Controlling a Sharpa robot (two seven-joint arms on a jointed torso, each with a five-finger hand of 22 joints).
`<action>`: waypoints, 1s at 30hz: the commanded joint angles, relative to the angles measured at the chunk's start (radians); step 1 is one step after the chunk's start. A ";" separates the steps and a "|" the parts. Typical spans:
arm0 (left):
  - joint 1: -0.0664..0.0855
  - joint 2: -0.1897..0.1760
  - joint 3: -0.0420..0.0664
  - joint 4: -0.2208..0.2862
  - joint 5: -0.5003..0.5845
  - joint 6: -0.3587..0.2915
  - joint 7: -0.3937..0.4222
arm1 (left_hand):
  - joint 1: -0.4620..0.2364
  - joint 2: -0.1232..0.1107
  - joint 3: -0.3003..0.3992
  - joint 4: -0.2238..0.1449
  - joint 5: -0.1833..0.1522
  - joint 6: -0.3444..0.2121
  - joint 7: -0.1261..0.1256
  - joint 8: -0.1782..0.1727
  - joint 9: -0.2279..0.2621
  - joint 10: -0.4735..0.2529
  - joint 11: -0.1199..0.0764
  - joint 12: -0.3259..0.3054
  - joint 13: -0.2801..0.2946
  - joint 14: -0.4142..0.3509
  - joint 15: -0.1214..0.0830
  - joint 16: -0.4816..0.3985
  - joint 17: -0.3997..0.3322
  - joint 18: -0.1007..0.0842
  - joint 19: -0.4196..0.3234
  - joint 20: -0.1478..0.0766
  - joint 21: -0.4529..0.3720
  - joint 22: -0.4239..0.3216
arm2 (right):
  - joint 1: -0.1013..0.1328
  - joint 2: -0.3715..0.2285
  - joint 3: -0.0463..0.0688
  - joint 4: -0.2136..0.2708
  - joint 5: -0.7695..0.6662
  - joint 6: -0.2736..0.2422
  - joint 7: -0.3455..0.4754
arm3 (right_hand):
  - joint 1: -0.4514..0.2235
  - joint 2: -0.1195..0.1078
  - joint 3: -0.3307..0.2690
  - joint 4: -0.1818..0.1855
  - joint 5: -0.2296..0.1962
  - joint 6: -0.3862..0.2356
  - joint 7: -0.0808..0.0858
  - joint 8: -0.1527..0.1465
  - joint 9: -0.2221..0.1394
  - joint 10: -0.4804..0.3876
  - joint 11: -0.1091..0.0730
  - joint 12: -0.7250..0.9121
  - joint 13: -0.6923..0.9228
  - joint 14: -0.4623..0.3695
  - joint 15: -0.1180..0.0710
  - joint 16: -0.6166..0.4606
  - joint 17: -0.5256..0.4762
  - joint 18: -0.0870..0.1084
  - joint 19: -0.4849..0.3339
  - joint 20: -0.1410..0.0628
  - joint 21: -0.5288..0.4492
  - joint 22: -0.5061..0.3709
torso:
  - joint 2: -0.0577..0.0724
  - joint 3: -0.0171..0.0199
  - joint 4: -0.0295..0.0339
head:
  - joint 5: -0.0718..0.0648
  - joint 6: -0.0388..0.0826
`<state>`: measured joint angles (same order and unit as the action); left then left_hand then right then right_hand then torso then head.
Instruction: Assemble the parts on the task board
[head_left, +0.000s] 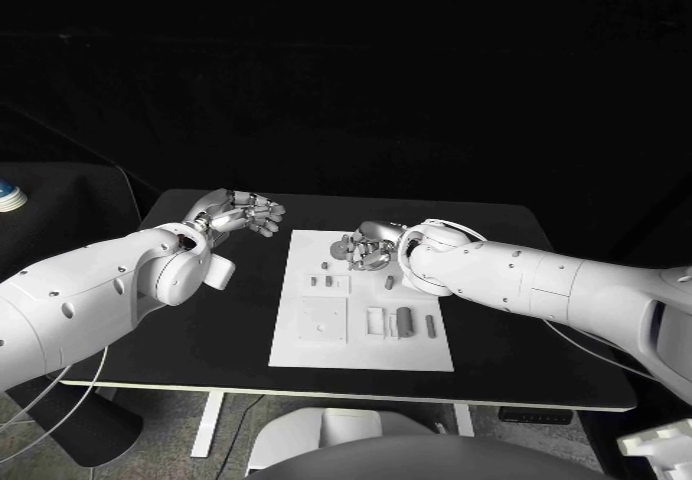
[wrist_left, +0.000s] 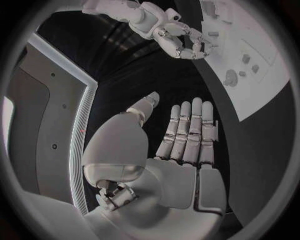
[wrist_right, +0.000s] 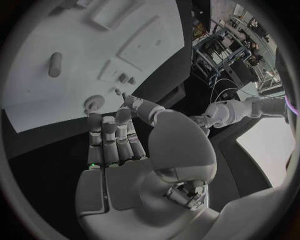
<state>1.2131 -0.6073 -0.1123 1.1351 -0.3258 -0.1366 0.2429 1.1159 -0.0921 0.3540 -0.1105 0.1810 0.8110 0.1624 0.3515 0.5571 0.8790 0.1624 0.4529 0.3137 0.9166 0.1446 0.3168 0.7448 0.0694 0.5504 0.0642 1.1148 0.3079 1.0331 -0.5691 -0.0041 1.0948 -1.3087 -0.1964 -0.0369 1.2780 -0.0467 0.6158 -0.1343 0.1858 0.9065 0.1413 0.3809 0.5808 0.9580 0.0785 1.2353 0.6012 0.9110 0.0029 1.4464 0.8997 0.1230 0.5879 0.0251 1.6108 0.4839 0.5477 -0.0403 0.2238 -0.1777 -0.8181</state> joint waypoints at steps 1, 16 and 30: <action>0.002 0.003 0.001 0.001 0.010 -0.004 0.005 | 0.008 0.005 -0.006 -0.001 0.004 -0.003 0.002 -0.007 -0.001 -0.007 -0.001 -0.005 -0.001 -0.008 0.003 -0.004 -0.002 -0.007 -0.007 0.000 -0.007 0.001 | 0.000 0.004 -0.014 0.022 -0.034 0.041 -0.012 | -0.004 -0.009 0.004 0.003 0.000 0.018 0.013 0.003 0.011 0.005 -0.002 0.006 -0.001 0.006 0.002 0.007 -0.001 0.003 0.006 -0.001 0.007 -0.001 | 0.001 0.0009 -0.0009 | 0.009 -0.005; 0.002 0.008 0.001 0.001 0.012 -0.003 0.004 | 0.008 0.004 -0.006 -0.001 0.004 -0.005 0.002 -0.008 -0.001 -0.010 -0.001 -0.007 -0.002 -0.008 0.003 -0.005 -0.002 -0.007 -0.007 0.000 -0.008 0.001 | -0.001 0.053 -0.077 0.012 -0.084 0.058 -0.022 | -0.006 -0.010 0.004 0.004 0.000 0.017 0.013 0.003 0.011 0.005 -0.001 0.005 -0.001 0.005 0.002 0.007 -0.001 0.003 0.006 -0.001 0.007 -0.001 | 0.002 0.0009 0.0006 | 0.018 -0.017; 0.002 0.011 0.001 -0.001 0.013 -0.001 0.004 | 0.008 0.004 -0.007 -0.001 0.004 -0.006 0.002 -0.009 -0.002 -0.011 -0.001 -0.009 -0.002 -0.008 0.003 -0.006 -0.003 -0.007 -0.007 0.000 -0.008 0.001 | -0.022 0.090 -0.093 -0.006 -0.112 0.069 -0.028 | -0.007 -0.012 0.005 0.004 0.000 0.016 0.013 0.002 0.010 0.005 -0.001 0.005 -0.002 0.005 0.002 0.006 -0.001 0.003 0.006 -0.001 0.006 -0.001 | 0.003 0.0018 0.0015 | 0.024 -0.026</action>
<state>1.2132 -0.5996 -0.1124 1.1332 -0.3204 -0.1371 0.2404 1.1158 -0.0921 0.3540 -0.1105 0.1810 0.8110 0.1624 0.3478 0.5571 0.8719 0.1624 0.4483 0.3136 0.9130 0.1482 0.3168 0.7436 0.0678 0.5504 0.0643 1.1111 0.3077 1.0123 -0.4813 -0.0967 1.0908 -1.3941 -0.1460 -0.0605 1.2740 -0.0531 0.6183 -0.1316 0.1857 0.9046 0.1433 0.3797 0.5809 0.9580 0.0785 1.2353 0.6004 0.9125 0.0046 1.4464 0.8998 0.1230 0.5879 0.0251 1.6108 0.4839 0.5506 -0.0390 0.2251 -0.1545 -0.8422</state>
